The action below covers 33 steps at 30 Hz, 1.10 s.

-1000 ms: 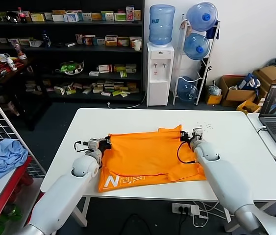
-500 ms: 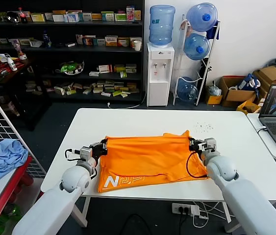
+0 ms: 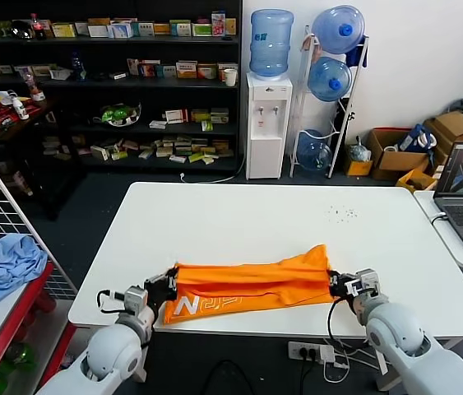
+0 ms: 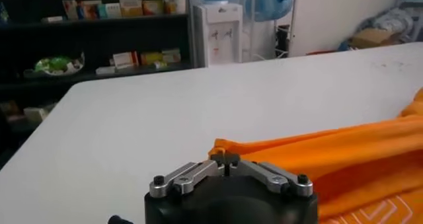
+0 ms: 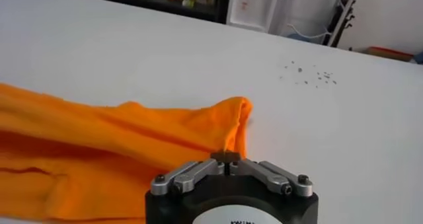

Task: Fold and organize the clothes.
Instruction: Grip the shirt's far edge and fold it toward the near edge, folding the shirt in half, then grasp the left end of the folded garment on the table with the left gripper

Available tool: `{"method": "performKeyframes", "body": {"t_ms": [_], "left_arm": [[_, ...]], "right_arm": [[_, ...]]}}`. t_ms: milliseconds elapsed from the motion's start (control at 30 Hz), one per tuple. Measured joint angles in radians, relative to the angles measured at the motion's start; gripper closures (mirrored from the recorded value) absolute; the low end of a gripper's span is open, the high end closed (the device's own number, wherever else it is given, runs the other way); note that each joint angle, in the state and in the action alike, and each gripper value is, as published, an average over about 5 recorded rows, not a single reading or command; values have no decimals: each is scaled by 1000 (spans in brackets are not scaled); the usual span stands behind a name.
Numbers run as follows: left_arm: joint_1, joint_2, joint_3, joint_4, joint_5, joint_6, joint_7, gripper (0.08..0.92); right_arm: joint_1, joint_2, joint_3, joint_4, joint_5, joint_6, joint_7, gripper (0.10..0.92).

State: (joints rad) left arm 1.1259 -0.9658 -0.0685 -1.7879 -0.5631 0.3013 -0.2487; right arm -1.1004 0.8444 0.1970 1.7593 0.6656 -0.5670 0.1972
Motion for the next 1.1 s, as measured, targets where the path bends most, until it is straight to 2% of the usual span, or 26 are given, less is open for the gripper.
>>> {"method": "performKeyframes", "body": {"t_ms": [367, 767, 867, 1100], "left_arm": [[44, -35, -33, -2, -6, -52, -9, 583], [79, -72, -68, 18, -57, -40, -17, 239], [82, -82, -72, 23, -82, -25, -24, 189], [77, -107, -68, 49, -120, 12, -36, 192]], "right_arm": [[-37, 3, 25, 37, -20, 28, 20, 579], [-48, 7, 38, 60, -23, 52, 37, 243], [-48, 8, 40, 66, -21, 54, 40, 209], [-54, 6, 47, 82, -15, 57, 47, 203]]}}
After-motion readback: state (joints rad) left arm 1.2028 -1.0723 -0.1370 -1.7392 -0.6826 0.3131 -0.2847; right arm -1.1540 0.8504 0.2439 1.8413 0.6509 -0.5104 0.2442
